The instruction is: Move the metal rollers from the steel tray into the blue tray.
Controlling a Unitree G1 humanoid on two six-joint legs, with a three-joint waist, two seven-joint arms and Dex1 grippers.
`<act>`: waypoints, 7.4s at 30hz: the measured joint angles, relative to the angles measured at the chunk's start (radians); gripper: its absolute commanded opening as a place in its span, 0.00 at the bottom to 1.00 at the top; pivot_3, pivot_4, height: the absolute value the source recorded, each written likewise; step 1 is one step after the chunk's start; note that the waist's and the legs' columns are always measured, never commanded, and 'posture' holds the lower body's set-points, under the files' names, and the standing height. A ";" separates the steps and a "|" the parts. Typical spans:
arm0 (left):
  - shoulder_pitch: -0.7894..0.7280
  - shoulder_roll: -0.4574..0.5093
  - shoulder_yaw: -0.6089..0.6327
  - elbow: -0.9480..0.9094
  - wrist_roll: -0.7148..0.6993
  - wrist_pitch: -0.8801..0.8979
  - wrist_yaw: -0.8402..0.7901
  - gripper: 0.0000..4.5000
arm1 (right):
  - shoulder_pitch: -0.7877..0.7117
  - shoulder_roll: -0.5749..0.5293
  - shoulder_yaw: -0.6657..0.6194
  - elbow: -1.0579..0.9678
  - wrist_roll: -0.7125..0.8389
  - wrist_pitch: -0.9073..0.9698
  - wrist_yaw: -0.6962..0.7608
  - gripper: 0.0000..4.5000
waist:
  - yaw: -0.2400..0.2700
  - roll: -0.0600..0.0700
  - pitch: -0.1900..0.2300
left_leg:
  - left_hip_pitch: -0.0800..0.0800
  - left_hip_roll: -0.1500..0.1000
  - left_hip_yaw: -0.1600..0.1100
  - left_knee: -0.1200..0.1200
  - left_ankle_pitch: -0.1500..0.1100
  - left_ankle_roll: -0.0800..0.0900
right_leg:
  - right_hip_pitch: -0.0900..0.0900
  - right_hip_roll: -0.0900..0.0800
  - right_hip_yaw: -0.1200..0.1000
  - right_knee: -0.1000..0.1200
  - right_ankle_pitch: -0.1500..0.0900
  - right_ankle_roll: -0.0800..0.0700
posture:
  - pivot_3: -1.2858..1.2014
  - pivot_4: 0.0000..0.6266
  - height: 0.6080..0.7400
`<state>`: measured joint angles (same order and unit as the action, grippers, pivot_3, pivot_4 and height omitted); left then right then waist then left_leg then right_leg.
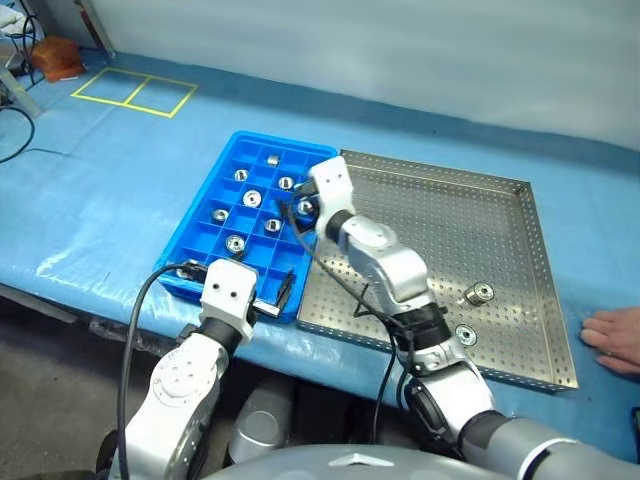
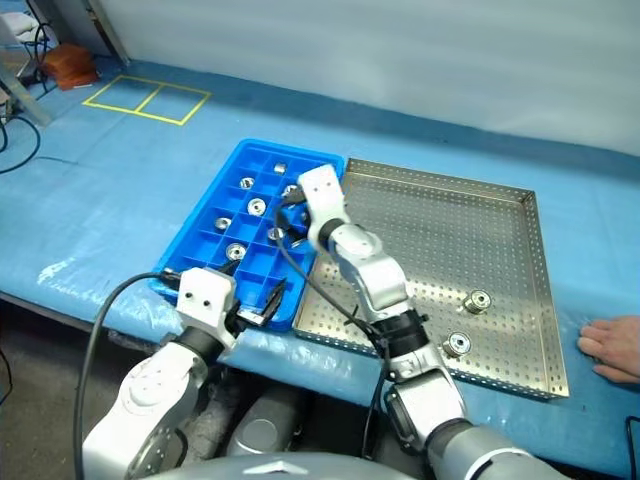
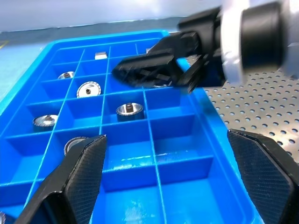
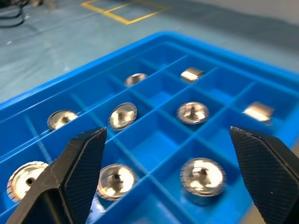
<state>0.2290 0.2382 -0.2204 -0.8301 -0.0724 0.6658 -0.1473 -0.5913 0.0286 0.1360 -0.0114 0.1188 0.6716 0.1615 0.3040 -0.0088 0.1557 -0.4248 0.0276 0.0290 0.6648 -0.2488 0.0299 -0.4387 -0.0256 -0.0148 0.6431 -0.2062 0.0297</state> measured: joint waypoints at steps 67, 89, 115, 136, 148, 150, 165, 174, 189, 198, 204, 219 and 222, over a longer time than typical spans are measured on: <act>0.073 0.097 0.020 0.009 -0.044 -0.011 -0.114 1.00 | 0.001 0.060 0.170 -0.211 0.038 0.403 0.040 0.38 | -0.199 0.002 -0.002 | 0.011 0.000 0.000 -0.002 0.002 0.001 | 0.009 0.000 0.003 0.001 0.000 -0.001 | 0.68 0.24 1.00; 0.266 0.156 0.072 -0.080 -0.066 -0.021 -0.136 1.00 | -0.011 0.046 0.299 -0.043 0.043 0.324 0.162 0.38 | -0.156 0.002 -0.001 | 0.012 0.001 -0.001 -0.003 0.002 0.000 | 0.009 0.000 0.001 0.001 -0.004 -0.006 | 0.70 0.24 1.00; 0.002 0.190 -0.004 0.013 -0.128 -0.012 -0.262 1.00 | 0.114 -0.201 -0.118 -0.491 0.038 0.760 0.041 1.00 | -0.219 0.002 -0.001 | 0.009 0.000 -0.002 -0.003 0.002 0.000 | 0.008 -0.001 0.000 0.000 -0.004 -0.007 | 0.57 0.24 1.00; -0.067 0.228 -0.077 0.075 -0.153 -0.012 -0.340 1.00 | 0.492 -0.292 -0.204 -0.737 0.186 0.933 -0.059 1.00 | -0.285 0.002 -0.001 | 0.011 0.000 0.001 -0.002 0.002 0.001 | 0.009 -0.001 0.004 0.001 -0.003 -0.006 | 0.55 0.24 1.00; -0.068 0.227 -0.081 0.075 -0.154 -0.013 -0.336 1.00 | 0.498 -0.287 -0.215 -0.741 0.256 0.933 -0.128 1.00 | -0.285 0.001 -0.001 | 0.011 0.000 0.001 -0.002 0.002 0.001 | 0.009 -0.001 0.004 0.001 -0.003 -0.005 | 0.55 0.24 1.00; -0.068 0.227 -0.081 0.075 -0.154 -0.013 -0.335 1.00 | 0.498 -0.287 -0.215 -0.741 0.269 0.933 -0.141 1.00 | -0.285 0.001 -0.001 | 0.011 0.000 0.001 -0.002 0.002 0.001 | 0.009 -0.001 0.004 0.001 -0.003 -0.005 | 0.55 0.24 1.00; -0.078 0.226 -0.083 0.076 -0.153 -0.015 -0.333 1.00 | 0.369 -0.234 -0.227 -0.731 0.287 0.929 -0.173 1.00 | -0.287 0.001 -0.001 | 0.012 0.000 0.001 -0.001 0.002 0.001 | 0.009 0.000 0.005 0.002 -0.003 -0.005 | 0.56 0.24 1.00; -0.086 0.221 -0.089 0.077 -0.152 -0.016 -0.332 1.00 | 0.276 -0.203 -0.132 -0.529 0.167 0.619 -0.178 1.00 | -0.284 0.001 -0.001 | 0.012 0.000 0.002 -0.001 0.001 0.001 | 0.009 0.000 0.007 0.001 -0.002 -0.004 | 0.56 0.24 1.00; -0.087 0.216 -0.104 0.077 -0.147 -0.016 -0.312 1.00 | 0.135 -0.096 -0.053 0.005 0.001 0.096 -0.163 1.00 | -0.279 0.001 -0.001 | 0.013 0.000 0.004 -0.001 0.002 0.001 | 0.010 0.000 0.008 0.002 0.001 0.000 | 0.57 0.24 1.00; -0.087 0.216 -0.105 0.077 -0.145 -0.016 -0.311 1.00 | 0.098 -0.080 -0.053 0.238 -0.038 -0.052 -0.139 0.78 | -0.275 0.001 -0.001 | 0.013 0.000 0.004 -0.001 0.002 0.001 | 0.010 0.000 0.009 0.002 0.001 0.001 | 0.58 0.24 1.00; -0.086 0.217 -0.104 0.077 -0.140 -0.016 -0.301 1.00 | 0.097 -0.077 -0.076 0.249 -0.039 -0.073 -0.137 0.38 | -0.275 0.001 -0.001 | 0.013 0.000 0.004 -0.001 0.002 0.001 | 0.010 0.000 0.009 0.002 0.002 0.001 | 0.58 0.24 1.00; 0.030 0.197 -0.039 0.076 -0.085 -0.086 -0.203 1.00 | -0.023 -0.089 0.136 -0.090 -0.027 0.201 0.062 0.38 | -0.261 0.001 -0.001 | 0.013 0.001 0.003 -0.002 0.002 0.001 | 0.009 0.001 0.007 0.003 0.001 0.000 | 0.63 0.24 1.00; 0.092 0.197 0.013 0.069 -0.081 -0.110 -0.180 1.00 | -0.050 -0.066 0.188 -0.120 -0.013 0.246 0.101 0.38 | -0.248 0.001 -0.001 | 0.012 0.000 0.002 -0.002 0.002 0.001 | 0.009 0.000 0.006 0.002 0.001 0.000 | 0.64 0.24 1.00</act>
<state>0.3206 0.4351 -0.2076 -0.7615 -0.1529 0.5554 -0.3276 -0.6415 -0.0375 0.3240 -0.1318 0.1056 0.9173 0.2621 0.0564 -0.0075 0.1548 -0.4124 0.0277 0.0310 0.6624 -0.2473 0.0310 -0.4297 -0.0259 -0.0086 0.6450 -0.2054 0.0295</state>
